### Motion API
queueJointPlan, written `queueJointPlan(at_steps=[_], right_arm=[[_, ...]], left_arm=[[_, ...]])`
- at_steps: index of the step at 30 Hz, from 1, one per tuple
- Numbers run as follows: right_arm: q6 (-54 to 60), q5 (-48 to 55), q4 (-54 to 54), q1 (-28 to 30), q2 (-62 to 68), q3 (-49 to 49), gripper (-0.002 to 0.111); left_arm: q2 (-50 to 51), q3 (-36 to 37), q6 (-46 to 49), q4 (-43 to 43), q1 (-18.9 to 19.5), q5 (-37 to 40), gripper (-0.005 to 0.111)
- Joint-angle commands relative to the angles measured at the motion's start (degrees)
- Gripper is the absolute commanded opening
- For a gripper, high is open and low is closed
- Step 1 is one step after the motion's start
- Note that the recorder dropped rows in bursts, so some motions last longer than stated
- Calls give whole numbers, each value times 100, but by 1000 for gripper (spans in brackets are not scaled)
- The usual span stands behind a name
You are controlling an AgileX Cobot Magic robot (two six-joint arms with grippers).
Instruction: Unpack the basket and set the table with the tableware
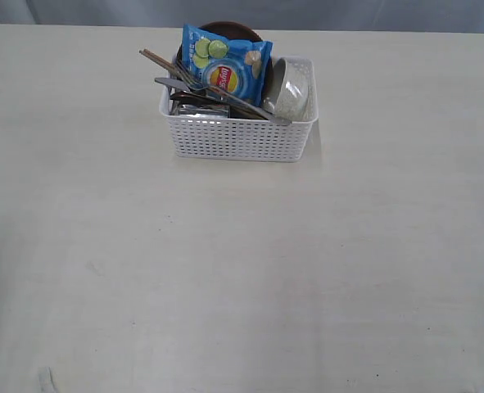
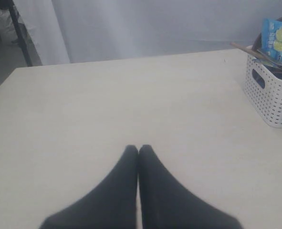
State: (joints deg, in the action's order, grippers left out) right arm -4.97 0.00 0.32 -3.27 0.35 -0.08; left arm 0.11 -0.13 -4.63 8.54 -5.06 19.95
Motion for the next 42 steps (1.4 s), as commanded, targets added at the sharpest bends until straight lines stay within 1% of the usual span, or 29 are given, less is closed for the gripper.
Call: queueJointPlan(at_steps=[1, 3, 5, 6, 7, 8, 9, 10, 11, 12, 14, 15, 16, 18, 22, 26, 28, 31, 34, 37, 42], right_arm=[[-34, -826, -32, 7, -35, 8, 0], [-34, -1227, -32, 7, -35, 8, 0], [-34, -2129, -32, 7, -35, 8, 0], [-103, -2784, -32, 7, -35, 8, 0], [-386, -2869, -32, 7, -35, -1, 0], [-550, -2597, -32, 7, -35, -165, 0], [-663, -1897, -64, 7, -35, -465, 0], [-663, -1513, -64, 7, -35, -720, 0], [-663, -985, -74, 7, 197, -1111, 0], [-663, -738, -74, 7, 397, -1335, 0], [-749, -76, -74, 7, 1207, -2062, 0], [-749, 494, -32, -42, 1749, -2498, 0], [-738, 839, -32, -126, 2119, -2783, 0], [-647, 1451, -32, -380, 2827, -3301, 0], [-137, 2775, -32, -1114, 4479, -4435, 0], [-106, 4408, 1, -1875, 5967, -5511, 0], [-106, 4964, 1, -2167, 6519, -5973, 0], [-117, 5197, 28, -2487, 7198, -6575, 0], [-133, 5123, 360, -2620, 7581, -6976, 0], [-91, 5017, 569, -2633, 7798, -7212, 0], [463, 5091, 601, -2633, 8103, -7385, 0]], left_arm=[[-11, 13, -13, -6, -29, -3, 0], [-11, 13, -13, -6, -29, -3, 0], [-11, 13, -13, -6, -29, -3, 0], [-11, 13, -13, -6, -29, -3, 0], [-11, 13, -13, -6, -29, -3, 0], [-11, 13, -13, -6, -29, -3, 0], [-11, 13, -13, -6, -29, -3, 0], [-11, 13, -13, -6, -29, -3, 0], [-11, 13, -13, -6, -29, -3, 0], [-11, 13, -13, -6, -29, -3, 0], [-11, 13, -13, -6, -29, -3, 0], [-11, 13, -13, -6, -29, -3, 0], [-11, 13, -13, -6, -29, -3, 0], [-11, 13, -13, -6, -29, -3, 0], [-11, 13, -13, 30, -29, -3, 0], [-11, 13, -13, 30, -29, -3, 0], [-11, 13, -13, 30, -29, -3, 0], [-11, 13, -13, 30, -29, -3, 0], [-11, 13, -13, 30, -29, -3, 0], [-11, 13, -13, 30, -29, -3, 0], [-11, 13, -13, 30, -29, -3, 0]])
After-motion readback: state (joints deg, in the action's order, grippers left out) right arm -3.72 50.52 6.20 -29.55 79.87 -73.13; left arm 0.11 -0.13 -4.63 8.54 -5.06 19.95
